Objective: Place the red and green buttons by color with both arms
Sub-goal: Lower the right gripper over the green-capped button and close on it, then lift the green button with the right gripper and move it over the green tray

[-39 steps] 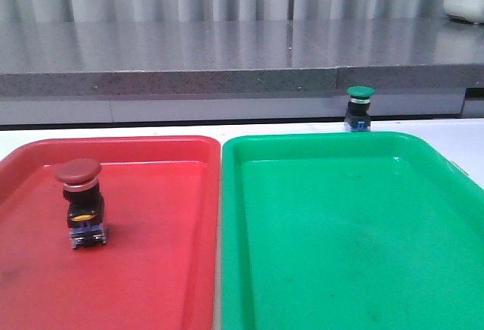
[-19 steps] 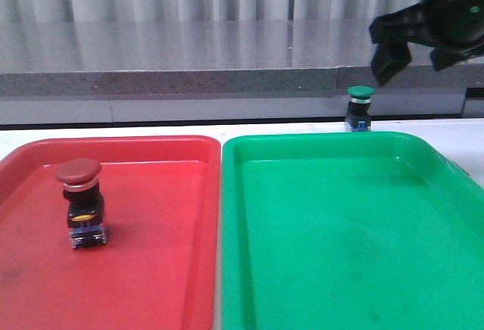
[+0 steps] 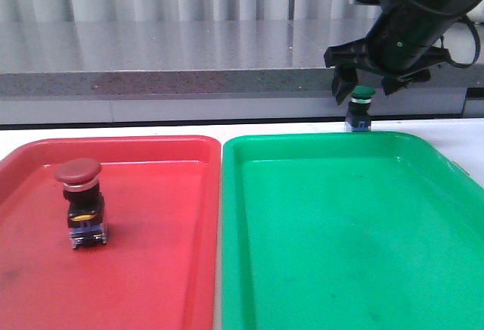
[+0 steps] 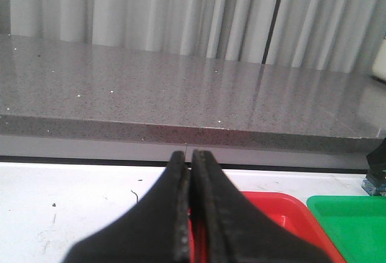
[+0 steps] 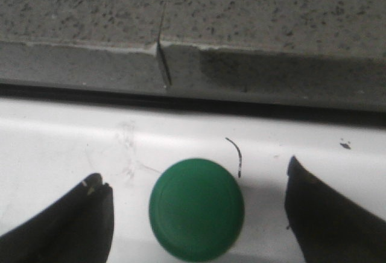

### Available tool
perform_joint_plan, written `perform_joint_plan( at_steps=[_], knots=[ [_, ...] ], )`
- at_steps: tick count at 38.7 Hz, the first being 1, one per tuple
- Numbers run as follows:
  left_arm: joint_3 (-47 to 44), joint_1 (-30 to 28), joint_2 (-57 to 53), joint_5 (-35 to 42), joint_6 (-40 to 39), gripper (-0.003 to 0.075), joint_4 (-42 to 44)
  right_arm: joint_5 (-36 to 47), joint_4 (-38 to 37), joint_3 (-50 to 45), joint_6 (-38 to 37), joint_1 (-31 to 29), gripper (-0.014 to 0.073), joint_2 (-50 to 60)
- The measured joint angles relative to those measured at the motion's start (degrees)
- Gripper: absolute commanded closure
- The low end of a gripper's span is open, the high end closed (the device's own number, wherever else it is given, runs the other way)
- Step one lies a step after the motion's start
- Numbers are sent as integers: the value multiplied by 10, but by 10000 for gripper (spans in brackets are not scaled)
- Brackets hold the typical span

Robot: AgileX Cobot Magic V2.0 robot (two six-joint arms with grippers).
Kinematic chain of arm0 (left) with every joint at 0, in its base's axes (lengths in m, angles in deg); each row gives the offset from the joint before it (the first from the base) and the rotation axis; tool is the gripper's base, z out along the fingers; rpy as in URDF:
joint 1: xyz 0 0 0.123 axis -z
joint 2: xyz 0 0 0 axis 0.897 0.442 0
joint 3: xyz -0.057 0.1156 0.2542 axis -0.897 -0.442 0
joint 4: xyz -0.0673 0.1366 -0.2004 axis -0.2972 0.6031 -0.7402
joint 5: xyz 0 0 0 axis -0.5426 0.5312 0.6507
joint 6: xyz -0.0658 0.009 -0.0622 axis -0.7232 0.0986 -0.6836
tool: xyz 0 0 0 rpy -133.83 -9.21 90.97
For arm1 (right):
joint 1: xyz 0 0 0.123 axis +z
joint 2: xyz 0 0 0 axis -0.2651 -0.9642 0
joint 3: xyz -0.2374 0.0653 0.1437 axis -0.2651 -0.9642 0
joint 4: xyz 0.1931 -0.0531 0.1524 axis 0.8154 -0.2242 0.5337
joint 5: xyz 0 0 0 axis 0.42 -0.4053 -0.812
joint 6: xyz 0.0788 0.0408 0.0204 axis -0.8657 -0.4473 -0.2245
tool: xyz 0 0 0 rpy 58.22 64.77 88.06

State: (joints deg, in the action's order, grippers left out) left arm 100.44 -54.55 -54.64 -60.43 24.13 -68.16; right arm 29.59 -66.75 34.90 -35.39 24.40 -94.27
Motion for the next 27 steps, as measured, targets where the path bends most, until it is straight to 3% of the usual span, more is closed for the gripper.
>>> perform_joint_plan(
  at_steps=[3, 9, 13, 27],
  knots=[
    [0, 0, 0, 0, 0, 740, 0, -1, 3, 12, 0, 0, 63, -14],
    [0, 0, 0, 0, 0, 740, 0, -20, 16, 24, 0, 0, 334, -22],
    [0, 0, 0, 0, 0, 740, 0, -21, 18, 25, 0, 0, 445, -22],
    [0, 0, 0, 0, 0, 740, 0, -41, 19, 25, 1, 0, 477, 19]
  ],
)
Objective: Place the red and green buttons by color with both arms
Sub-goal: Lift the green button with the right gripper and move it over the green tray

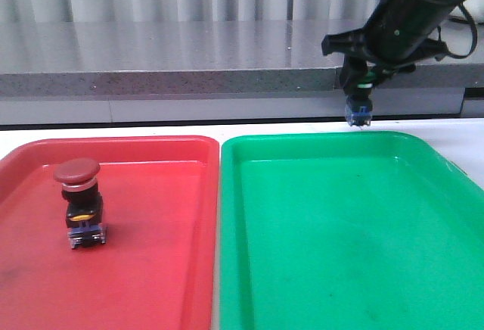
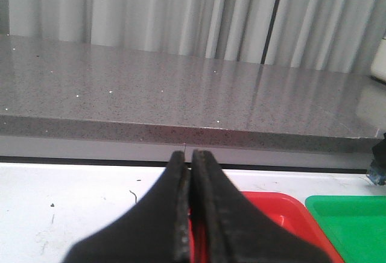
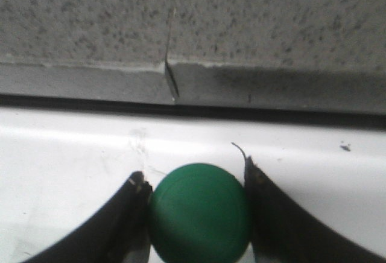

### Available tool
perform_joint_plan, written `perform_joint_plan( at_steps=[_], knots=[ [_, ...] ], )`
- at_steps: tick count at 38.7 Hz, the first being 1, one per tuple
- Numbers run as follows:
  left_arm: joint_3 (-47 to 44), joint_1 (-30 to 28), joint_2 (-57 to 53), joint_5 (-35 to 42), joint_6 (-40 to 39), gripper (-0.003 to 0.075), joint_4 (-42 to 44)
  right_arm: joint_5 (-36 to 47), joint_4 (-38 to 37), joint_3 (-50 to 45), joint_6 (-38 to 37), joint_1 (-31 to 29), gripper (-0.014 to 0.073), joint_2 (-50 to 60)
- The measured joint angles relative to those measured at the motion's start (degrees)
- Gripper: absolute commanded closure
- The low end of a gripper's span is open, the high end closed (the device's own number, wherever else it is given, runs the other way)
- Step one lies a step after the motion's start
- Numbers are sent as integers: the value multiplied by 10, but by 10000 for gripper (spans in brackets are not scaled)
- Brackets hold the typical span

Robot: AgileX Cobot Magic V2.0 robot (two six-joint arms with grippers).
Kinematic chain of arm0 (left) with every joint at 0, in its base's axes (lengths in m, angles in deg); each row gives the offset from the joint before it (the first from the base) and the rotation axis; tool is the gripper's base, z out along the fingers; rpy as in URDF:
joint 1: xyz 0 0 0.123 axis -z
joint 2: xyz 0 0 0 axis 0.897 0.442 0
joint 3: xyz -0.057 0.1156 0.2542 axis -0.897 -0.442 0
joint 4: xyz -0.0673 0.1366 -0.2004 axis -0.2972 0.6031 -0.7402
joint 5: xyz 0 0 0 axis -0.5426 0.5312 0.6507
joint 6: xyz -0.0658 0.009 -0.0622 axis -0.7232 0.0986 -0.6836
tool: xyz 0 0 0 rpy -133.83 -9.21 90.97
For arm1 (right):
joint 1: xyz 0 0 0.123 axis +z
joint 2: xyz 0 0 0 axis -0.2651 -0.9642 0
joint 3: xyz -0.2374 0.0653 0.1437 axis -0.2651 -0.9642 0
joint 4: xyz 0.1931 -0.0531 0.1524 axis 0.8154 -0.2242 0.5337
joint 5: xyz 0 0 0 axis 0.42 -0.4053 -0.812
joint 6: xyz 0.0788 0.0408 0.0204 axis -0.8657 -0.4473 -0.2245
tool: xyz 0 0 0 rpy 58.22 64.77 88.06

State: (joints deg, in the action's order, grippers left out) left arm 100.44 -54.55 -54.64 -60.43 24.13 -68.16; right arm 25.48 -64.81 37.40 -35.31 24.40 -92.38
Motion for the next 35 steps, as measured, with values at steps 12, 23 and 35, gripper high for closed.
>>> perform_joint_plan(
  at_steps=[12, 23, 35],
  knots=[
    [0, 0, 0, 0, 0, 740, 0, 17, 0, -139, 0, 27, 477, 172],
    [0, 0, 0, 0, 0, 740, 0, 94, 14, -401, 0, 110, 477, 334],
    [0, 0, 0, 0, 0, 740, 0, 171, 56, -521, 0, 174, 477, 340]
  ],
)
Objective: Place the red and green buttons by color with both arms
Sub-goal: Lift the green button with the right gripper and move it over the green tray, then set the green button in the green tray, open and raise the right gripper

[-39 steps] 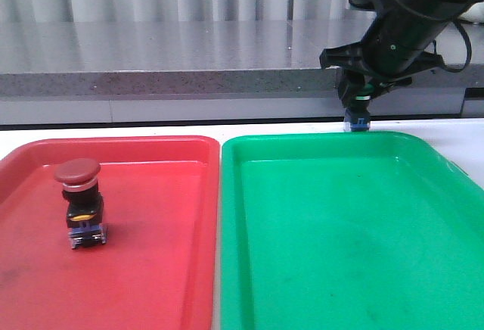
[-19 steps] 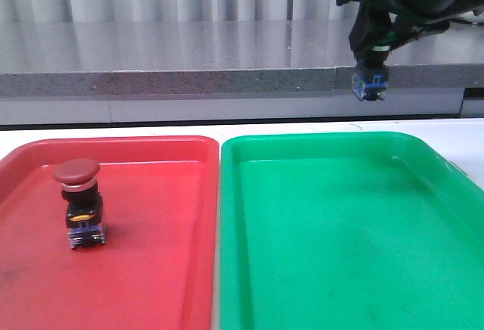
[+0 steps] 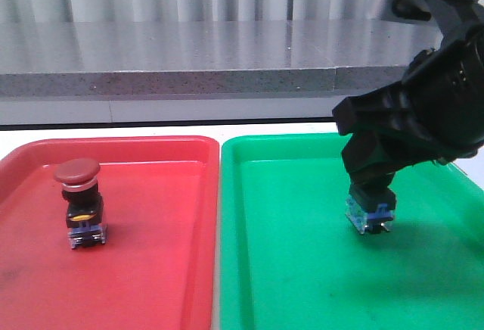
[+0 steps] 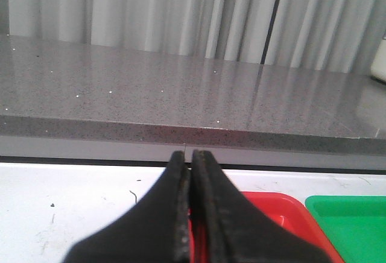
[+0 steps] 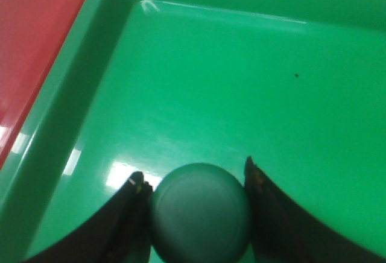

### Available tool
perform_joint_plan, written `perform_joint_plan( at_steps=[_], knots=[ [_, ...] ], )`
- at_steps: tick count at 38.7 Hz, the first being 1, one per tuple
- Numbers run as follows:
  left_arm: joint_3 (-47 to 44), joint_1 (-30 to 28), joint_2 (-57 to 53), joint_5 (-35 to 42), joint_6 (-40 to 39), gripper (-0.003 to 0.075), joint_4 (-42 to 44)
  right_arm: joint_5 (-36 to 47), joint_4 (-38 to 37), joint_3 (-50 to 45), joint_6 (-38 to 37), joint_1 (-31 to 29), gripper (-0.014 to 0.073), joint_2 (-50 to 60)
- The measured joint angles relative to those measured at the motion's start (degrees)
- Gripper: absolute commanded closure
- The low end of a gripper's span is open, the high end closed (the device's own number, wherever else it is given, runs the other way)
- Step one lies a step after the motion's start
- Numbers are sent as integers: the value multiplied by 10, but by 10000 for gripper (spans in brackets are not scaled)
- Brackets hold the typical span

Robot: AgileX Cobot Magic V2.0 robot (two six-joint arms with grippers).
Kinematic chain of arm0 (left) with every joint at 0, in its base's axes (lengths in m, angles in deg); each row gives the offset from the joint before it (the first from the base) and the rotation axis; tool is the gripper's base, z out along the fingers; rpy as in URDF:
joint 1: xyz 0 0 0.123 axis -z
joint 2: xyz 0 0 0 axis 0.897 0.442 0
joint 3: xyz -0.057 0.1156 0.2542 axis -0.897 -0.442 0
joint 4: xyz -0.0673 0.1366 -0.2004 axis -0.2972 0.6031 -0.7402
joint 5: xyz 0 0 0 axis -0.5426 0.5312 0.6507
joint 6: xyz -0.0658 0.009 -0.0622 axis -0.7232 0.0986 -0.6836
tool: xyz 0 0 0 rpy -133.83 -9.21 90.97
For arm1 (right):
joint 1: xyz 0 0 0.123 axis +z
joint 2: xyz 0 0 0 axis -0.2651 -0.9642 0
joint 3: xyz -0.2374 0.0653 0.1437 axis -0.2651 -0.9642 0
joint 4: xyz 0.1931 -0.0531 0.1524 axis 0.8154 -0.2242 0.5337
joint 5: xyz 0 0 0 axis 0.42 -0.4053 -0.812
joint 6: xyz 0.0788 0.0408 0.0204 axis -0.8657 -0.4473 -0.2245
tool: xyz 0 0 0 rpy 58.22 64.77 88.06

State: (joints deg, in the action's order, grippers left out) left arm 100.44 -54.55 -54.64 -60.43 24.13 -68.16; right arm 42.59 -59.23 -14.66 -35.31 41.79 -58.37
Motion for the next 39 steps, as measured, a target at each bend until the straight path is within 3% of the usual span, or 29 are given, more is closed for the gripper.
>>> perform_joint_plan(
  at_steps=[8, 20, 25, 29, 32, 39],
  knots=[
    [0, 0, 0, 0, 0, 740, 0, 16, 3, -1, 0, 5, 438, -22],
    [0, 0, 0, 0, 0, 740, 0, 17, 3, -2, 0, 5, 85, -23],
    [0, 0, 0, 0, 0, 740, 0, 9, 4, -2, 0, 5, 47, -13],
    [0, 0, 0, 0, 0, 740, 0, -23, 4, 10, 0, 5, 78, 24],
    [0, 0, 0, 0, 0, 740, 0, -44, 4, 37, 0, -2, 167, 67],
    [0, 0, 0, 0, 0, 740, 0, -94, 4, 98, 0, -84, 504, 142]
  ],
)
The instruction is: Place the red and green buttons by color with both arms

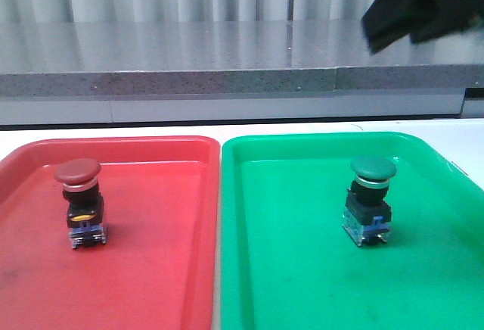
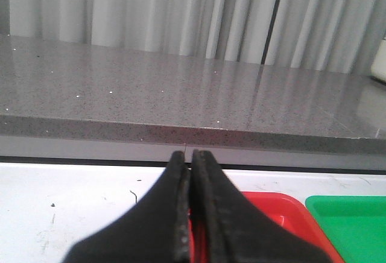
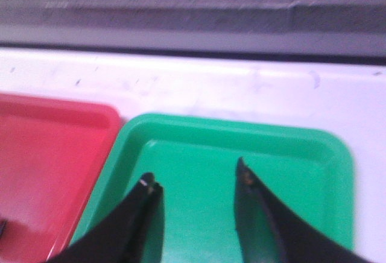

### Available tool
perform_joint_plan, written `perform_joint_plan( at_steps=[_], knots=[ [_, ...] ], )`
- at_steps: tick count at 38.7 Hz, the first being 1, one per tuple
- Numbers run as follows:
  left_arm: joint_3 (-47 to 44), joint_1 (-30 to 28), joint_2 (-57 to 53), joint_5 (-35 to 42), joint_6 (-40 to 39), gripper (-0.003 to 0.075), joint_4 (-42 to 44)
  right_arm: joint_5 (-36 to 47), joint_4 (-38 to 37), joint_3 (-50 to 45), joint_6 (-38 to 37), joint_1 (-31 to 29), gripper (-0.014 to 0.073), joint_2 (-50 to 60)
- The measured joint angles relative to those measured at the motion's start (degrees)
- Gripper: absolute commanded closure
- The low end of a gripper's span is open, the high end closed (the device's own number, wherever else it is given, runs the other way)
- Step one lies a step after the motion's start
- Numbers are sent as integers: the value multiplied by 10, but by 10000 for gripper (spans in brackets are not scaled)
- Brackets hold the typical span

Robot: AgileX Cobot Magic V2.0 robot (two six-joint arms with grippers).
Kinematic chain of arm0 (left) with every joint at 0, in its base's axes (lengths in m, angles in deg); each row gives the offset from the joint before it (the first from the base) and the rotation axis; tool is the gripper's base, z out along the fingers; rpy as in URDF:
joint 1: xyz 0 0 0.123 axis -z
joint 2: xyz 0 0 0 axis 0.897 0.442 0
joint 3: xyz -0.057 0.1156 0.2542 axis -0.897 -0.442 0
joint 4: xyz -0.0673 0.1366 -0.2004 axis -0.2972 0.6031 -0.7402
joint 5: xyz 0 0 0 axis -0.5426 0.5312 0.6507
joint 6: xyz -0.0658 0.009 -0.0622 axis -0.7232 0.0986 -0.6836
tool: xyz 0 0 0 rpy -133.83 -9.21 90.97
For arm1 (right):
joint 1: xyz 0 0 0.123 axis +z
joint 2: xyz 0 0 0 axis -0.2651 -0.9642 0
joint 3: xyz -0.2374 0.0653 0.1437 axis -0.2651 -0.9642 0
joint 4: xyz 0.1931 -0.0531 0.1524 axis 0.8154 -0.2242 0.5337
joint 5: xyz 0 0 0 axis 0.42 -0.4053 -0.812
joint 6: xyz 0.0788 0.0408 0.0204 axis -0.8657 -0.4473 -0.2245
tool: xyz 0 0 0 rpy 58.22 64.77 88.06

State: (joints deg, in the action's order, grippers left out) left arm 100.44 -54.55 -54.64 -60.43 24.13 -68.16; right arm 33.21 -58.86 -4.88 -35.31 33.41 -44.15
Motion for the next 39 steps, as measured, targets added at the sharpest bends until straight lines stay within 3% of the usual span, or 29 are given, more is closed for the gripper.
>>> perform_joint_plan(
  at_steps=[7, 11, 29, 39],
  knots=[
    [0, 0, 0, 0, 0, 740, 0, -72, -31, 8, 0, -121, 720, 69],
    [0, 0, 0, 0, 0, 740, 0, -87, -60, -11, 0, -152, 715, 123],
    [0, 0, 0, 0, 0, 740, 0, -57, -112, -253, 1, -151, 715, 488],
    [0, 0, 0, 0, 0, 740, 0, -58, -112, -283, 1, -151, 715, 584]
  ],
)
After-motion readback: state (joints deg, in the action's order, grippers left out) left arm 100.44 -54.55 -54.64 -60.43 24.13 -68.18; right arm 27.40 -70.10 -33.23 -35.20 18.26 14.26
